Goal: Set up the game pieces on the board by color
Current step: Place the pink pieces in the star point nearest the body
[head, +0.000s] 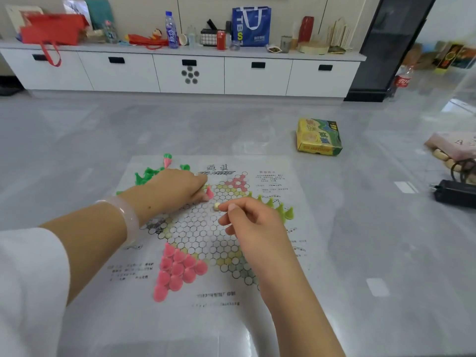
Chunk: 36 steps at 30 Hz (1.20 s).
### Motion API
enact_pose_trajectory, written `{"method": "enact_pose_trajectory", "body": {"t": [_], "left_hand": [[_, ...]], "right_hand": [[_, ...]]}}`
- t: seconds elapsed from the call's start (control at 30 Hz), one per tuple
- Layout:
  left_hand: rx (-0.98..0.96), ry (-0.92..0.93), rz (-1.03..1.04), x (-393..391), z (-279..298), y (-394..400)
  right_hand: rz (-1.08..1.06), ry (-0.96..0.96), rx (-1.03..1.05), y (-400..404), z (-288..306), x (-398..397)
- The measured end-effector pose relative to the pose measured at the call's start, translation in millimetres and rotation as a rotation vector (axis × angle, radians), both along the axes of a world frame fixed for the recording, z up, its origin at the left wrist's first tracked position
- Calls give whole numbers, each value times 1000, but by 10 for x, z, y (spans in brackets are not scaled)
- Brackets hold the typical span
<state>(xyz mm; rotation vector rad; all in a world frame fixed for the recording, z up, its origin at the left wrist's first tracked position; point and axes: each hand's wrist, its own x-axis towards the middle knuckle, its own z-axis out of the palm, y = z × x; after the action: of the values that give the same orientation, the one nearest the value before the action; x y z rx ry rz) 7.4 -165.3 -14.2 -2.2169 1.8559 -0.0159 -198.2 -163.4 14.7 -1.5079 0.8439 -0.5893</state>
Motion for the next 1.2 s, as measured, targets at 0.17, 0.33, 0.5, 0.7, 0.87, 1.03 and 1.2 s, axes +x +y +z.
{"method": "enact_pose_trajectory", "body": {"t": [0.17, 0.33, 0.5, 0.7, 0.87, 1.03, 1.2], "left_hand": [[-14, 80, 50, -157, -2, -86], [-41, 10, -6, -178, -26, -55], [-276, 286, 180, -248, 138, 71], [-598, 1124, 474, -740, 526, 696], [-548, 1269, 582, -1145, 428, 1072], [-602, 1324, 688, -1080, 314, 1160], [-600, 1392, 711, -1058, 312, 1178]], "right_hand": [[0, -6, -4, -12, -2, 3], [2, -5, -17, -41, 21, -22], [-62, -10, 12, -51, 6, -79], [-78, -61, -16, 28, 27, -12], [121, -51, 17, 198, 25, 64], [331, -18, -109, 279, 0, 75], [395, -84, -138, 277, 12, 49]]}}
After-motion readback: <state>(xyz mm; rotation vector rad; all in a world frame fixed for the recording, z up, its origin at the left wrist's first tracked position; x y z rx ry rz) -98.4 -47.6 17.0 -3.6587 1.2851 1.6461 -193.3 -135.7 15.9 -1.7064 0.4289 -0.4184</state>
